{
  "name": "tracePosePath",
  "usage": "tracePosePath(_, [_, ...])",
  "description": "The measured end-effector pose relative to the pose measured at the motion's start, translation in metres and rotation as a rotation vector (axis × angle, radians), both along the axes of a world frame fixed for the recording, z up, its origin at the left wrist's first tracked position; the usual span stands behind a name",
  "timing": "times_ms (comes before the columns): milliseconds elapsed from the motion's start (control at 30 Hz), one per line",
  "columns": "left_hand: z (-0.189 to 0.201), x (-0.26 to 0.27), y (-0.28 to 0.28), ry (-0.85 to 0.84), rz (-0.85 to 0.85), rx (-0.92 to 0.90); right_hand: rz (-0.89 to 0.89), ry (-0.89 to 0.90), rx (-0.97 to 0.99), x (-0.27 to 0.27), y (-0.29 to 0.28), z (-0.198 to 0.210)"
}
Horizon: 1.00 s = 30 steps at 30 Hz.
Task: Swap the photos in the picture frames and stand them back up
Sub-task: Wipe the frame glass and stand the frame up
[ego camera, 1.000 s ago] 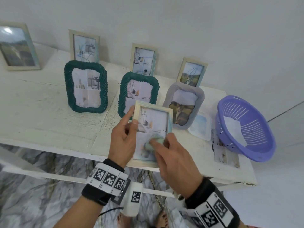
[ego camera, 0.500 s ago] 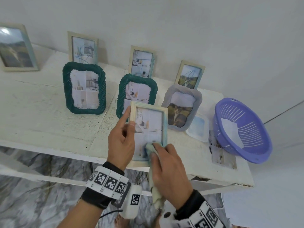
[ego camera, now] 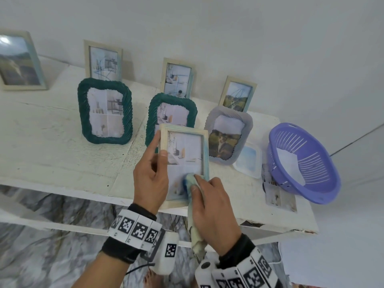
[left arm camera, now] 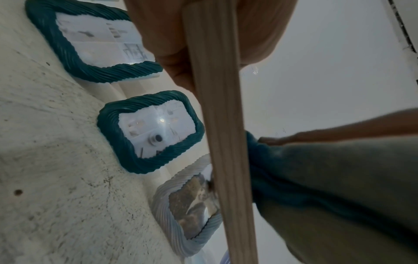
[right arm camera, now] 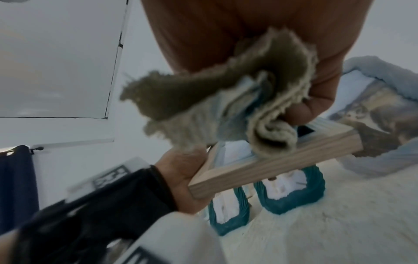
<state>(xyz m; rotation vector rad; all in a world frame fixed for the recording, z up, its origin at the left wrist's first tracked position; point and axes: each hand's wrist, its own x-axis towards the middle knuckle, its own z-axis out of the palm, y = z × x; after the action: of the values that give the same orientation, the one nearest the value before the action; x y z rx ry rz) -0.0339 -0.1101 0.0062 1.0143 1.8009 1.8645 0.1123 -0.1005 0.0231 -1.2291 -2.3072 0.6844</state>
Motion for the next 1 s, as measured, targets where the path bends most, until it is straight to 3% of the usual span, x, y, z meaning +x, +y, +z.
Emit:
tracePosePath(167, [0.006,0.007,-0.001,0.002,-0.016,0.030,-0.056,0.012,0.066,-0.009,0.027,0.012])
tracePosePath(400, [0.001,-0.007,-0.002,-0.052,0.006,-0.004,0.323,-0.047,-0.008,0.017,0.014,0.013])
tracePosePath(500, [0.000,-0.006,-0.004,-0.050,-0.012,-0.010,0.409,-0.170,0.020,0.024,0.018,0.019])
tracePosePath(600, [0.000,-0.004,-0.004,-0.065,-0.027,-0.018,0.370,-0.383,0.210,0.024,0.022,0.029])
tracePosePath(700, [0.002,-0.004,-0.004,-0.066,-0.038,-0.016,0.232,-0.481,0.279,0.020,0.025,0.035])
tracePosePath(900, [-0.004,-0.002,-0.005,-0.109,-0.042,-0.027,0.384,-0.350,0.087,0.019,0.015,0.028])
tracePosePath(1000, [-0.005,-0.002,-0.004,-0.120,-0.024,-0.020,0.412,-0.301,0.089,0.017,0.018,0.028])
